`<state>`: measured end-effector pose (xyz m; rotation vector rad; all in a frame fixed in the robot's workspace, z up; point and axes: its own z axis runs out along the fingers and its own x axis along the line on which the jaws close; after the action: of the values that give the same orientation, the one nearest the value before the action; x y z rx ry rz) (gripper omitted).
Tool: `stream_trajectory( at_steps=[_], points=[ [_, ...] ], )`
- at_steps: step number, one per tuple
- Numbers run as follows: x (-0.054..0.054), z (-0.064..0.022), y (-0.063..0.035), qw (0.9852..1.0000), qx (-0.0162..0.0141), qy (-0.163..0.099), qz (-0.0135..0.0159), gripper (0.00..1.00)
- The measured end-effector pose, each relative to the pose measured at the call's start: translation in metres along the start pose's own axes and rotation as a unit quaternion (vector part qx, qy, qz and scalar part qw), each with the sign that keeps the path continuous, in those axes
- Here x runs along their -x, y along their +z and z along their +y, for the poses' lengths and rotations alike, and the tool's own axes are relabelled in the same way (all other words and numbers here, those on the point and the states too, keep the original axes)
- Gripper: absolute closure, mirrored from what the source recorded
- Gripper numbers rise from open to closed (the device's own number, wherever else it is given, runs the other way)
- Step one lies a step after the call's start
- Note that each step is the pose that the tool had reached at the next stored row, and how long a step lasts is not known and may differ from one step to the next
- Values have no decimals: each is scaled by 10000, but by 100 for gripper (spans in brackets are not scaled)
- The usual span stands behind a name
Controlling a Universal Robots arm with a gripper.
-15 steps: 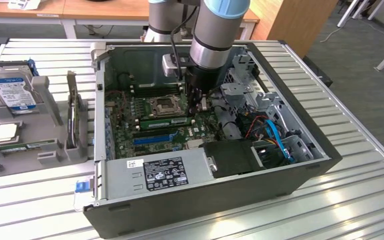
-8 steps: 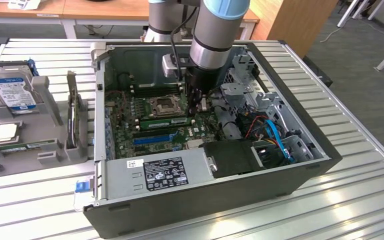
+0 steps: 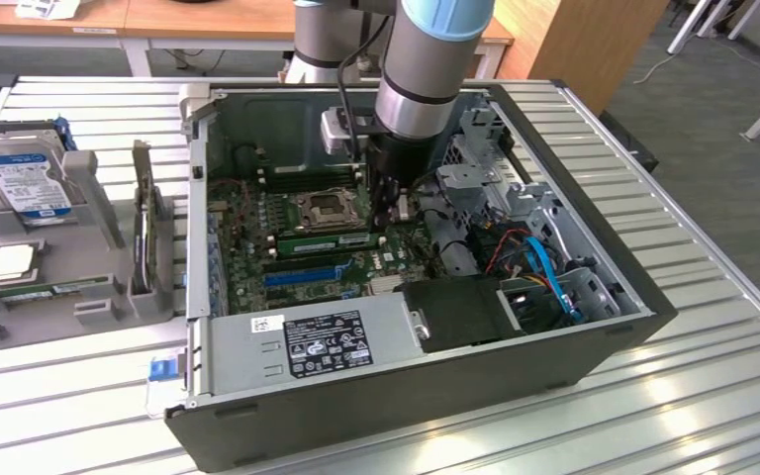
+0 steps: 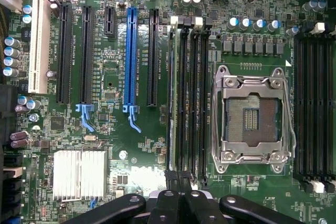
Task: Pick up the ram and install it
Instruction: 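Press down the ram until it locks into place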
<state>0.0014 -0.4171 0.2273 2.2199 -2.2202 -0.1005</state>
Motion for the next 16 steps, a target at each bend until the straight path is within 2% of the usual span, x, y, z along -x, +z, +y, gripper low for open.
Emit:
stream_trajectory(
  at_steps=[16],
  points=[
    [-1, -1, 20, 10000, 0, 0, -1, 90]
  ],
)
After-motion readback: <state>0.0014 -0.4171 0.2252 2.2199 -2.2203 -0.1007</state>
